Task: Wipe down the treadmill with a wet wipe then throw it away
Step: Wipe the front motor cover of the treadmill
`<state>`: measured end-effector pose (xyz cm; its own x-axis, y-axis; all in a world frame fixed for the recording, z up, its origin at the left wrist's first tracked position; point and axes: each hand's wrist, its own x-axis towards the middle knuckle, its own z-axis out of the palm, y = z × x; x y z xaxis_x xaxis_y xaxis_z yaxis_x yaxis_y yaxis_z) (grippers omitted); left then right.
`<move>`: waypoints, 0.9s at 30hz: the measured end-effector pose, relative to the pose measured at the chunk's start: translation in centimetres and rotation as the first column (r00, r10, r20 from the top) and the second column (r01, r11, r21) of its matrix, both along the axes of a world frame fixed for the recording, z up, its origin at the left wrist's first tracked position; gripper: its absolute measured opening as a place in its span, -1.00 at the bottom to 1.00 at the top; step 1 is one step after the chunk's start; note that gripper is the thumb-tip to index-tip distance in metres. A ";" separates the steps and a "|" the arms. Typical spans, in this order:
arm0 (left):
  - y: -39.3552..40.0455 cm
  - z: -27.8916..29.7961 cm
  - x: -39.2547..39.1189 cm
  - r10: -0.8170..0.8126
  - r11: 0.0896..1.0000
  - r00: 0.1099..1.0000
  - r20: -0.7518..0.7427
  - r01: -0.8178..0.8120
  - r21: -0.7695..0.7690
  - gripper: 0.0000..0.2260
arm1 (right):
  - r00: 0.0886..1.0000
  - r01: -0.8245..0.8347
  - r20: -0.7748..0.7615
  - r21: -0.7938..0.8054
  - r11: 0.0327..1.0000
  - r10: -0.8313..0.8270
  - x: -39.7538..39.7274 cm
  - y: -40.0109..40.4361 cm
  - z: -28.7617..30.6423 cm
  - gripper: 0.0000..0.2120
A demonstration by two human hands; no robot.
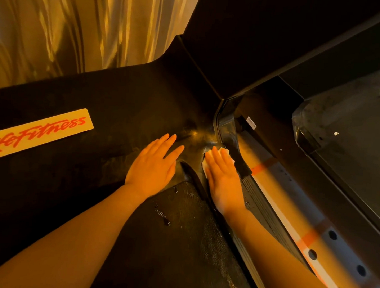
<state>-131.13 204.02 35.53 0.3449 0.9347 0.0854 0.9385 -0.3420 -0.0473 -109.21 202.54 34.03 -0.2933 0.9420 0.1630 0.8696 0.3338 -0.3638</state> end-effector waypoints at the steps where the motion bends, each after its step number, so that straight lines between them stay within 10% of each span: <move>1: 0.0 0.0 0.0 0.002 1.000 1.000 0.001 -0.002 0.002 -0.56 | 1.000 -0.013 0.008 -0.002 1.000 0.013 -0.3 -0.3 -0.1 -0.52; 27: -0.2 0.1 0.0 -0.010 1.000 0.999 0.033 0.010 -0.014 -0.55 | 1.000 -0.007 -0.006 -0.063 0.998 0.006 1.4 -3.1 -1.4 -0.48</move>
<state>-131.10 203.85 35.60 0.3513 0.9325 0.0837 0.9361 -0.3516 -0.0114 -107.86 199.40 32.66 -0.2987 0.9485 0.1053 0.8654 0.3157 -0.3890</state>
